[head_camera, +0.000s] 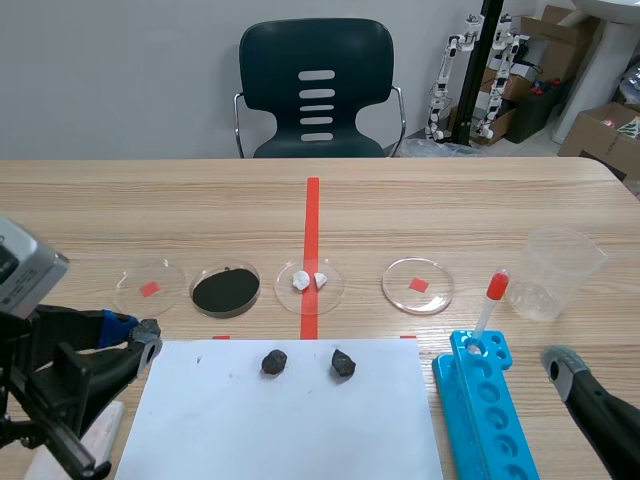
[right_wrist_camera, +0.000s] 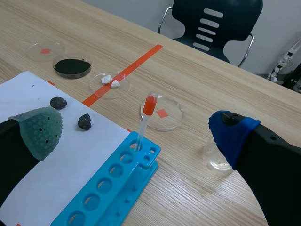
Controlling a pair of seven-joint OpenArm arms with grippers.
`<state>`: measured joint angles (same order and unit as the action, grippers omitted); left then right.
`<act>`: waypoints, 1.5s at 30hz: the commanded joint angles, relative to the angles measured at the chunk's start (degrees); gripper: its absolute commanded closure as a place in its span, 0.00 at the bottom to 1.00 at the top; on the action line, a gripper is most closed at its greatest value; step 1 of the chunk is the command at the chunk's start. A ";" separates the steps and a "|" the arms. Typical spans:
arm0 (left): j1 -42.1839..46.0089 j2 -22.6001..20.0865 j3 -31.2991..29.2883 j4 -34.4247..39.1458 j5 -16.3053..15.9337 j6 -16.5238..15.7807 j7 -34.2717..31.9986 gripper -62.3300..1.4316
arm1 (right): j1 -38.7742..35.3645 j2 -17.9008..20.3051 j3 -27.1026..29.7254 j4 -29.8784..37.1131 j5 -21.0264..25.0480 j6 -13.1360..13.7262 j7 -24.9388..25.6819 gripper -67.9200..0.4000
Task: Rub the mineral on the streak plate below the first streak
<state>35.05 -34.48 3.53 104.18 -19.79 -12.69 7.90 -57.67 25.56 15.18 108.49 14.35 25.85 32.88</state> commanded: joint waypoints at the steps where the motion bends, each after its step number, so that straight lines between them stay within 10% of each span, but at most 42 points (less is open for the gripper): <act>1: 0.90 0.15 -0.79 2.97 0.92 -0.90 -0.90 0.80 | 0.37 0.46 0.17 0.81 0.59 -0.07 0.66 0.00; 12: 5.11 0.15 -2.19 8.50 3.80 -6.86 -0.87 0.80 | 0.37 0.46 0.17 0.81 0.59 -0.07 0.66 0.00; 45: 6.03 0.15 -2.93 8.61 3.78 -6.80 -0.83 0.80 | 0.37 0.46 0.17 0.81 0.59 -0.07 0.66 0.00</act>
<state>40.97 -34.48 0.67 111.92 -15.59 -19.59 7.92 -57.67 25.56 15.18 108.49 14.35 25.85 32.88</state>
